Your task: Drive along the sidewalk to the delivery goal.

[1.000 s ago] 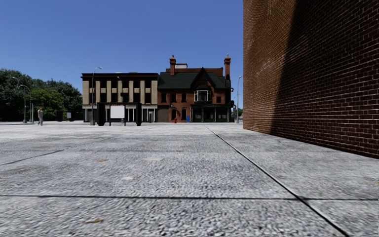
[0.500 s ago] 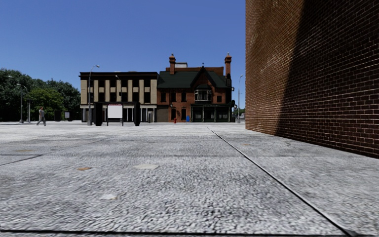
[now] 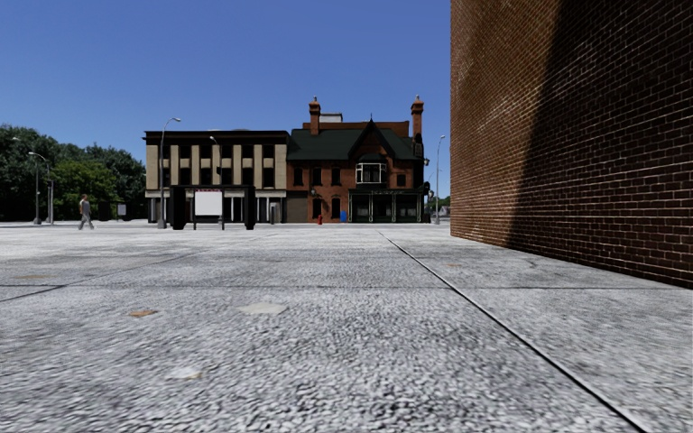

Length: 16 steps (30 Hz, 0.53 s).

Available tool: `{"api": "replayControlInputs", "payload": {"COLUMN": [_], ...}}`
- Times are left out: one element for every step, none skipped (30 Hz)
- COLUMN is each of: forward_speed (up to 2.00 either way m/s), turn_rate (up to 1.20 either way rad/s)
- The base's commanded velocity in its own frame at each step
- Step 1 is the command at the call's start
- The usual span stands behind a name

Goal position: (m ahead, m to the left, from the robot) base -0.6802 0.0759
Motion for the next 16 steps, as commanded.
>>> {"api": "replayControlInputs", "payload": {"forward_speed": [0.00, 0.00, 0.00, 0.00, 0.00, 0.00, 0.00, 0.00, 0.00, 0.00, 0.00, 0.00, 0.00, 0.00, 0.00, 0.00], "turn_rate": [0.00, 0.00, 0.00, 0.00, 0.00, 0.00, 0.00, 0.00, 0.00, 0.00, 0.00, 0.00, 0.00, 0.00, 0.00, 0.00]}}
